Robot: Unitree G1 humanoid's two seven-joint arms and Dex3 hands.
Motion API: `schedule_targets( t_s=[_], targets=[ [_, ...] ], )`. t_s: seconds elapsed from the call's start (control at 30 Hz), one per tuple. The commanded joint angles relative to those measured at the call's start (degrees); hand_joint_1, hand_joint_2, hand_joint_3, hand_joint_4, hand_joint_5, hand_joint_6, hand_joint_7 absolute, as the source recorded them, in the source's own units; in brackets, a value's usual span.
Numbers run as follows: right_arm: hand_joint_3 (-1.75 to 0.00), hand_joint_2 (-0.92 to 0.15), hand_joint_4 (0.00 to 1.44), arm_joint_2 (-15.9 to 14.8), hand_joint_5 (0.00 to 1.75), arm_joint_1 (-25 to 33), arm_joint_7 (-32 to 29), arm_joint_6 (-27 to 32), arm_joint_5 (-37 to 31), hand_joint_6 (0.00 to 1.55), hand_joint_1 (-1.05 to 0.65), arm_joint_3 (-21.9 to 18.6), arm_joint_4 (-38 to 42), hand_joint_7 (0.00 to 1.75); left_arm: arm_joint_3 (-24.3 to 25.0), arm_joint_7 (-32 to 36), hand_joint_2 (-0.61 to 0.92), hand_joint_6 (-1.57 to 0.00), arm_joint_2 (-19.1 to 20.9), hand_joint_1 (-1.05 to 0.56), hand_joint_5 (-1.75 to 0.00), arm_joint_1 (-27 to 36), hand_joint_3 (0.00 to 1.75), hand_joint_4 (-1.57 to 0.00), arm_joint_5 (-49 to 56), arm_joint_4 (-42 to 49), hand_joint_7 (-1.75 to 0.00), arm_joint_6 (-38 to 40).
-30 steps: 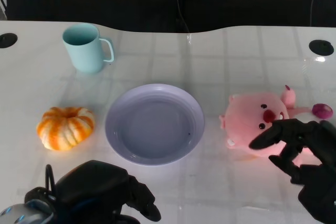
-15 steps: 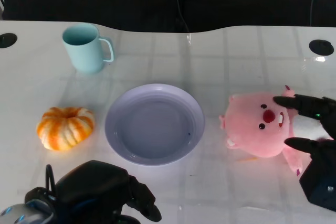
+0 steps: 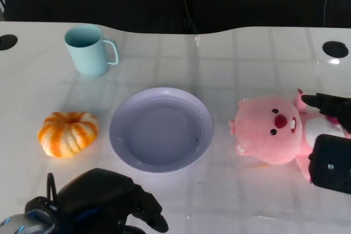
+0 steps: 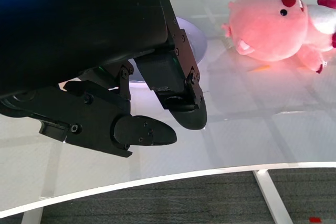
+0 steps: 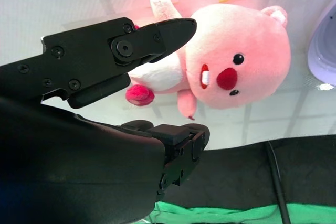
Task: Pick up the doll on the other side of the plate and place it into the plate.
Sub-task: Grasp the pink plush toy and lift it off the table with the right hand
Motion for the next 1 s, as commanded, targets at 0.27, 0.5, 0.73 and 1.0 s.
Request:
schedule_targets(
  t_s=[0.27, 0.5, 0.73, 1.0],
  targets=[
    [-0.01, -0.92, 0.03, -0.26, 0.3, -6.09, -0.67, -0.32, -3.22, 0.24, -0.73, 5.26, 11.53, 0.01, 0.27, 0.22, 0.92, -1.07, 0.83, -0.27, -1.22, 0.63, 0.28, -0.76, 0.09, -0.88, -0.01, 0.23],
    [-0.03, -0.92, 0.08, 1.8, 0.22, -10.41, -2.48, -1.02, -3.31, 0.28, -0.72, 8.67, 21.67, 0.02, 0.58, 0.04, 0.92, -1.08, 1.1, -0.27, -1.26, 1.61, 0.27, -0.77, 0.56, -2.42, -0.02, 0.37],
    [-0.07, -0.92, 0.14, 4.44, 0.17, -16.96, -4.79, -3.89, -3.24, 0.31, -0.72, 13.11, 35.88, 0.02, 0.68, -0.71, 0.92, -1.08, 1.68, -0.26, -1.25, 2.1, 0.26, -0.76, 0.54, -4.22, -0.02, 1.37],
    [-0.1, -0.92, 0.23, 7.53, 0.13, -24.43, -8.33, -7.88, -3.78, 0.38, -0.7, 17.69, 52.3, 0.03, 0.51, -0.62, 0.92, -1.08, 1.36, -0.26, -1.27, 2.82, 0.26, -0.77, 0.25, -5.53, -0.02, 1.89]
  ],
)
